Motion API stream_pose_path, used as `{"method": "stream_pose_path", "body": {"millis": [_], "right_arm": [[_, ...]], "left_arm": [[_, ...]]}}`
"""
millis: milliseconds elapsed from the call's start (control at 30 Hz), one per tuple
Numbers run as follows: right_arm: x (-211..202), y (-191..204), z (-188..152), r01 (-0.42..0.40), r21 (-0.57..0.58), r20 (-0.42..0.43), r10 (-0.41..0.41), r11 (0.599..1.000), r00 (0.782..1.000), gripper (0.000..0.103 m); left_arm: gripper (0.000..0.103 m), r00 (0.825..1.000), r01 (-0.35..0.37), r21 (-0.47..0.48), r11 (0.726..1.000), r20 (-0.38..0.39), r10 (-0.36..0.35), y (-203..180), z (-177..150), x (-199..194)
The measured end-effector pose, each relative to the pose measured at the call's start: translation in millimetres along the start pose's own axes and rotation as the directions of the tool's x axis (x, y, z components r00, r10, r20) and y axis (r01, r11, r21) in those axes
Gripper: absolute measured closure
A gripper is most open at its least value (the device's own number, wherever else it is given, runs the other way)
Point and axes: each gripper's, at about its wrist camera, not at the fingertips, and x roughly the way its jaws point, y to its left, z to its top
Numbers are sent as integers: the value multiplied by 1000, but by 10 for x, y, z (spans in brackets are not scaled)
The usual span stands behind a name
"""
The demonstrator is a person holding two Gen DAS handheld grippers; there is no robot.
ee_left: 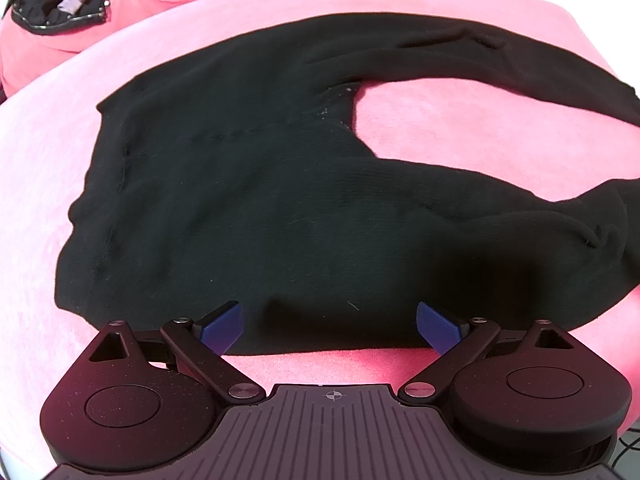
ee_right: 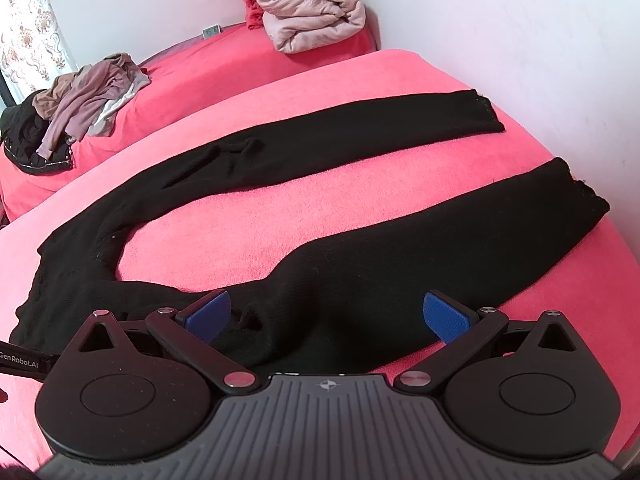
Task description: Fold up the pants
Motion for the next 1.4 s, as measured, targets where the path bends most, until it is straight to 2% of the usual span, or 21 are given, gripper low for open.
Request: {"method": "stream_pose_path", "body": {"millis": [233,300,533,867,1033,1233,1300,1400], "right_arm": [[13,4,-4,-2,7,-14,2,1000,1000,0],[17,-2,-5,-15,11,10,15,1000,1000,0],[18,1,-7,-11,8,9,11,1000,1000,0],[55,12,5,-48,28,16,48,998,999,0],[76,27,17,-19,2,12,19,1000,1000,0],[85,26,20,-47,12,21,47,999,999,0],[81,15,22,-52,11,23,52,999,998,0],[66,-37,25,-53,18,32,52,998,998,0]], "left_arm": [[0,1000,-3,-1,1000,-6,3,3,13,13],[0,1000,-2,-1,1000,-7,2,7,19,17],[0,1000,0,0,1000,-6,0,12,27,23],[0,1000,0,-8,1000,-15,0,54,41,60],[0,1000,-1,-17,1000,-15,1,100,45,77],[0,1000,-2,-29,1000,-18,1,141,50,99],[0,1000,10,-60,998,-11,-11,214,33,85],[0,999,28,-175,984,21,-24,525,-47,38]]}}
